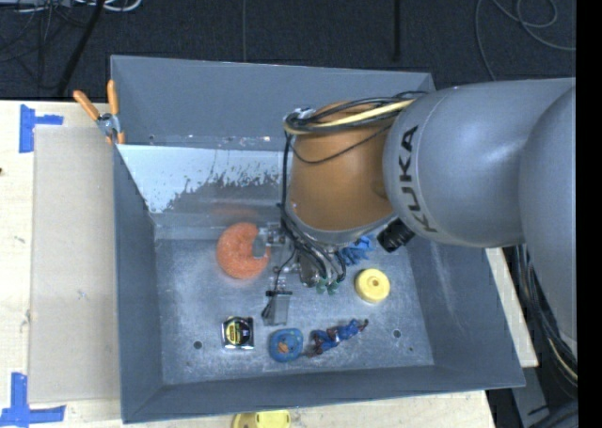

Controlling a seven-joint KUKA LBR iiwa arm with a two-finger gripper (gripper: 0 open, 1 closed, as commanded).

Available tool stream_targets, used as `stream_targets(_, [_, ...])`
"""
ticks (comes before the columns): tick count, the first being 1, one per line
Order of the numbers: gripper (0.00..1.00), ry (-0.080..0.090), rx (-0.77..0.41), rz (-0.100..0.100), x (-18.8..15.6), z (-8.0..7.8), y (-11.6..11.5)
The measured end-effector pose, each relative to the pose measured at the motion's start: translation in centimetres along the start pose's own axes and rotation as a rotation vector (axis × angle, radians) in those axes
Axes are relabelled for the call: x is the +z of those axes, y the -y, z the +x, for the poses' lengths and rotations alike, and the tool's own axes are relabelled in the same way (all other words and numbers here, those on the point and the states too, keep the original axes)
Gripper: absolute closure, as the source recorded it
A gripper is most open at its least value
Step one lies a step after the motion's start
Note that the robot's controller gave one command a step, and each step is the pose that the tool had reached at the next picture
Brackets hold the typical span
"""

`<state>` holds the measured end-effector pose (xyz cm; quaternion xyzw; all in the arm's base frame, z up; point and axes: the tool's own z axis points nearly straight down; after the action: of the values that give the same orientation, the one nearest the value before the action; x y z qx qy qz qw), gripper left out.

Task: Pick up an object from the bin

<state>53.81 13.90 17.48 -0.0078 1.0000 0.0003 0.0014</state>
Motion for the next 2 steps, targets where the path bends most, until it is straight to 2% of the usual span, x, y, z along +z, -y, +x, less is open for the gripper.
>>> stream_targets(1, [0.00,-0.003,0.095,0.000,6.0,1.0,-1.4])
stream_targets(2, [0.00,-0.009,0.081,0.000,9.1,4.2,2.2])
